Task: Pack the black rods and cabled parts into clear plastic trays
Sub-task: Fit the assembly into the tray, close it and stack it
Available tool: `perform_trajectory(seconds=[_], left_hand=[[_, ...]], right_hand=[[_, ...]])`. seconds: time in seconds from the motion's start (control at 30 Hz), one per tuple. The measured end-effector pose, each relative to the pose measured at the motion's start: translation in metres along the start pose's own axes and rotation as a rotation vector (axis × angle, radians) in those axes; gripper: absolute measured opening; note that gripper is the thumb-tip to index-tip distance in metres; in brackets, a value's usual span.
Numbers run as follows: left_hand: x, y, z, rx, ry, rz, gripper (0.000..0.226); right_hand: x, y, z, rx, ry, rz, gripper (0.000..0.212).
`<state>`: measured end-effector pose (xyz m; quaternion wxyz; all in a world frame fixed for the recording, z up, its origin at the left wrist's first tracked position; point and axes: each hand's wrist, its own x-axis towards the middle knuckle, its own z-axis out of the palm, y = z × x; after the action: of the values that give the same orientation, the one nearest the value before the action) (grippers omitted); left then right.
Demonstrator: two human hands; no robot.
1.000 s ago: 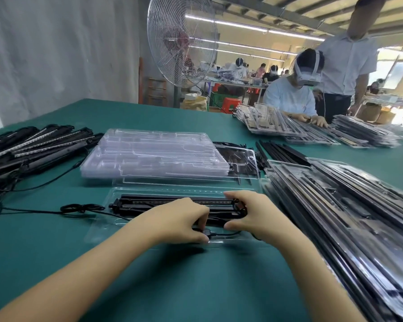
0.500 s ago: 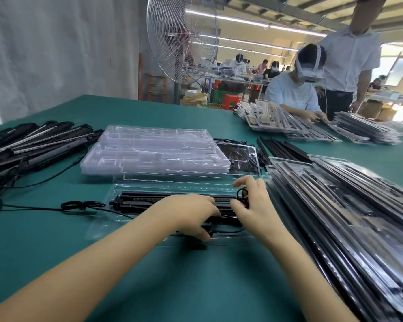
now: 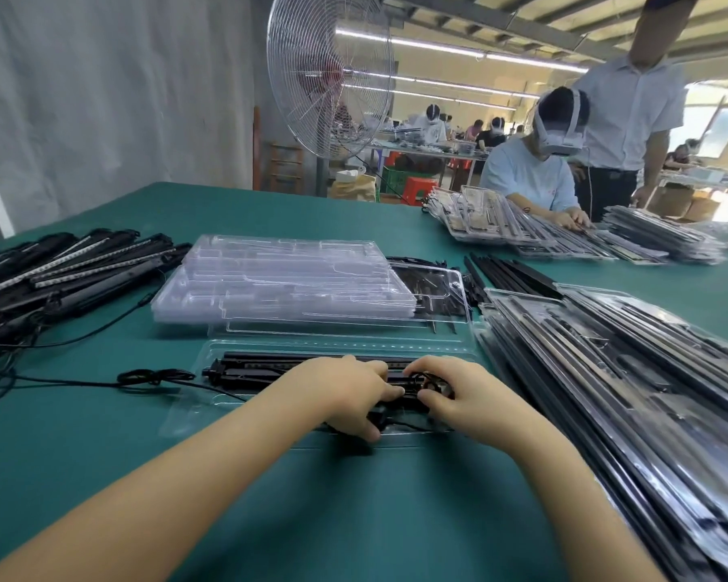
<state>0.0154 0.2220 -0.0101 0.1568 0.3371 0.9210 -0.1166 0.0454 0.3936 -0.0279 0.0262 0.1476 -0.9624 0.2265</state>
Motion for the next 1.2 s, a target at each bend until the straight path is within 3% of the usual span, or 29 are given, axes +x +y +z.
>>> perform_trajectory(seconds=[0.23,0.43,0.8,1.0,1.13,1.2], left_hand=[[-0.001,0.000,0.002,-0.011,-0.016,-0.001,0.070],[0.000,-0.001,0.003,-0.017,-0.003,0.008,0.071],[0.002,0.005,-0.005,0.037,-0.003,-0.009,0.068],[0.001,0.003,-0.003,0.019,0.038,0.001,0.067],[-0.001,0.002,0.000,0.012,0.077,0.022,0.074],[-0.002,0.003,0.001,0.003,0.093,0.032,0.077]], right_hand=[[0.000,-0.004,0.011,-0.144,0.093,0.161,0.020],[0.006,0.000,0.020,-0.097,0.078,0.251,0.021],[-0.002,0.018,0.010,0.160,0.222,0.244,0.017],[-0.005,0.014,0.007,0.022,0.152,0.138,0.024],[-0.007,0.015,0.007,0.112,0.158,0.151,0.013],[-0.006,0.013,0.008,0.138,0.195,0.187,0.020]])
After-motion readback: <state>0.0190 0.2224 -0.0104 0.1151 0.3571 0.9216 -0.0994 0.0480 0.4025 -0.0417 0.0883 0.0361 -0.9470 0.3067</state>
